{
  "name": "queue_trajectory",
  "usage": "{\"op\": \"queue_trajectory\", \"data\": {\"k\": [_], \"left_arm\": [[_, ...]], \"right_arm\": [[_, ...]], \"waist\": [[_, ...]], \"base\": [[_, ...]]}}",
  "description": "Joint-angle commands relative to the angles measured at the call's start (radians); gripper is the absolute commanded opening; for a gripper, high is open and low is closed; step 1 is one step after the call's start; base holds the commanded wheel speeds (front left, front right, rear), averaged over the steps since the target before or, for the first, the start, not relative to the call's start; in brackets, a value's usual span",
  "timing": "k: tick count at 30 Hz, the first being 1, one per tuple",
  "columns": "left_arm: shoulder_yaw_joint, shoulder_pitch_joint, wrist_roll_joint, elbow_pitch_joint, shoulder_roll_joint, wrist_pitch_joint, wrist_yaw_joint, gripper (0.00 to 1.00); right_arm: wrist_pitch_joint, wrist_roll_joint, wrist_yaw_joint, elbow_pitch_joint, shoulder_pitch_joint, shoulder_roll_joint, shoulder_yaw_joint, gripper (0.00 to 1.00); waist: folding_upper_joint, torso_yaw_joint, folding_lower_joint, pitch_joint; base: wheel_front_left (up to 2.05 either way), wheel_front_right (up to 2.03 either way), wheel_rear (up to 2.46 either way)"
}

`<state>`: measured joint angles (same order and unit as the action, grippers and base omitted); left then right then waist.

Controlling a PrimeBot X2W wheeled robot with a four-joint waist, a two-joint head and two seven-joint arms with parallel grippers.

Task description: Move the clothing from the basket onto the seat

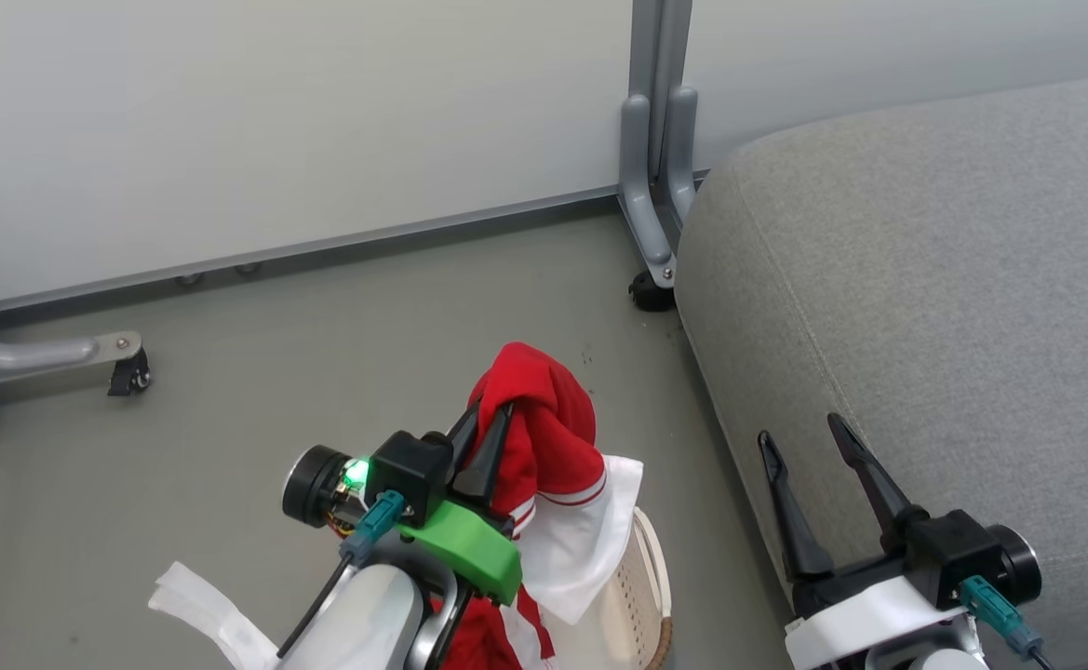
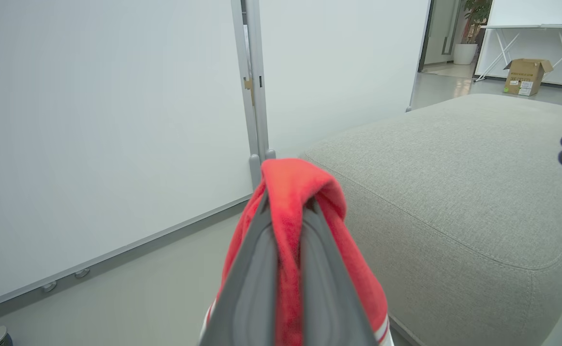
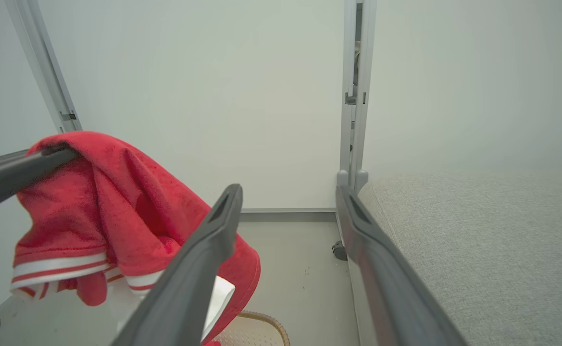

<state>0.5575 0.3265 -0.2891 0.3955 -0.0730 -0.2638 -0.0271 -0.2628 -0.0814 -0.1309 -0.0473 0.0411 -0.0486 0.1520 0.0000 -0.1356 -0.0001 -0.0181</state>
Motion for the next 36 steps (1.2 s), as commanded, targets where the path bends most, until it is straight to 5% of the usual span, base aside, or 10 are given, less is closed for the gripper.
{"op": "queue_trajectory", "data": {"k": [1,19,31,32,33,36], "left_arm": [[-0.001,-0.013,0.011,-0.017,0.004,-0.001,-0.008,0.00],[0.105,0.039,0.003,-0.134,0.016,0.041,-0.051,0.00],[0.176,0.032,-0.022,-0.239,0.014,0.093,-0.069,0.00],[0.181,0.032,-0.024,-0.247,0.009,0.094,-0.070,0.00],[0.183,0.031,-0.026,-0.251,0.006,0.095,-0.071,0.00],[0.189,0.027,-0.028,-0.254,-0.001,0.098,-0.073,0.00]], "right_arm": [[-0.003,0.003,0.000,0.000,0.019,-0.003,0.002,1.00],[-0.003,-0.051,0.000,-0.022,-0.014,-0.022,0.203,1.00],[-0.003,-0.049,0.000,-0.095,-0.041,-0.050,0.223,1.00],[-0.003,-0.056,0.000,-0.109,-0.040,-0.057,0.239,0.37],[-0.003,-0.060,0.000,-0.121,-0.041,-0.065,0.256,0.00],[-0.003,-0.073,0.000,-0.154,-0.050,-0.079,0.281,0.00]], "waist": [[0.0000,0.009,0.0001,-0.040],[0.0000,0.029,0.0001,-0.024],[0.0000,0.059,0.0001,-0.009],[0.0000,0.062,0.0001,-0.008],[0.0000,0.064,0.0001,-0.007],[0.0000,0.068,0.0001,-0.007]], "base": [[0.00,0.00,0.00],[0.00,0.00,0.00],[0.00,0.00,0.00],[0.00,0.00,0.00],[0.00,0.00,0.00],[0.00,0.00,0.00]]}}
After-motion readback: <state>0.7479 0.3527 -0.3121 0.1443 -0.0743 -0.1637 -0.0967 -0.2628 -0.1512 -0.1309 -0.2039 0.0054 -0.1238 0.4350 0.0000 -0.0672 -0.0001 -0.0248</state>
